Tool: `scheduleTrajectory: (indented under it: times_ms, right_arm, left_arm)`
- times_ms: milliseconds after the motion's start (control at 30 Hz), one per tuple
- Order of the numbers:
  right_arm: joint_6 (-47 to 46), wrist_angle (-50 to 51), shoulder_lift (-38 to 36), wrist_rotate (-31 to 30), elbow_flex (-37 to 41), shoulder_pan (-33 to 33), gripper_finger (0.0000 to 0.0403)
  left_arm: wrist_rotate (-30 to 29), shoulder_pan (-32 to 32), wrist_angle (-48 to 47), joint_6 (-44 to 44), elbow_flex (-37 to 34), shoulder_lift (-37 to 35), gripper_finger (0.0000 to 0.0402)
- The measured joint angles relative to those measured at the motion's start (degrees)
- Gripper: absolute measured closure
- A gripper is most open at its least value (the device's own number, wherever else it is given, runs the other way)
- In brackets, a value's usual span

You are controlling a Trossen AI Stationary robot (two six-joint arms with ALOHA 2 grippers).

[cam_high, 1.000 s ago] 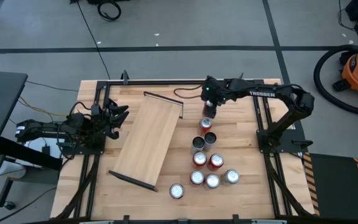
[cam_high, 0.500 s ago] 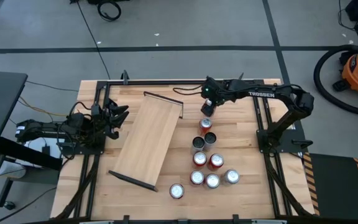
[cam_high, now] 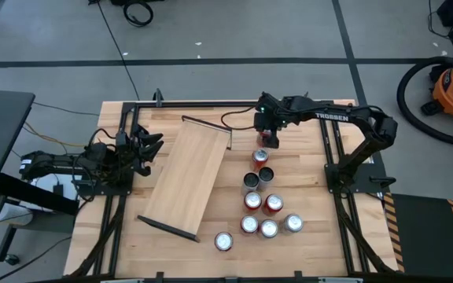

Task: Place canned beverage on shelf
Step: Put the top orange soda can on the shelf

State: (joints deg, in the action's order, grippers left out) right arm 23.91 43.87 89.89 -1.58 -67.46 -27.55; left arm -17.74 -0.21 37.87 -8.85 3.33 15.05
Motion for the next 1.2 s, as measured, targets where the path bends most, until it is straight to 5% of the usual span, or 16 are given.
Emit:
scheduleTrajectory:
  times_ms: [367,700,933,1200]
  right_arm:
    - [4.7,0.4,0.0,1.0,0.0,-1.2,0.0037]
    - [-9.1,0.7,-0.1,-1.1,-0.1,-1.9,0.0107]
    - [-30.4,1.0,-0.1,-5.4,-0.1,-1.1,0.0088]
    - [-27.9,0.6,-0.1,-4.6,-0.1,0.8,0.0066]
  left_arm:
    - [0.0,0.0,0.0,0.7,0.0,0.0,0.0248]
    - [0.0,0.0,0.0,0.6,0.0,0.0,0.0248]
    - [0.0,0.0,0.0,0.4,0.0,0.0,0.0248]
    - [0.0,0.0,0.0,0.4,0.0,0.0,0.0248]
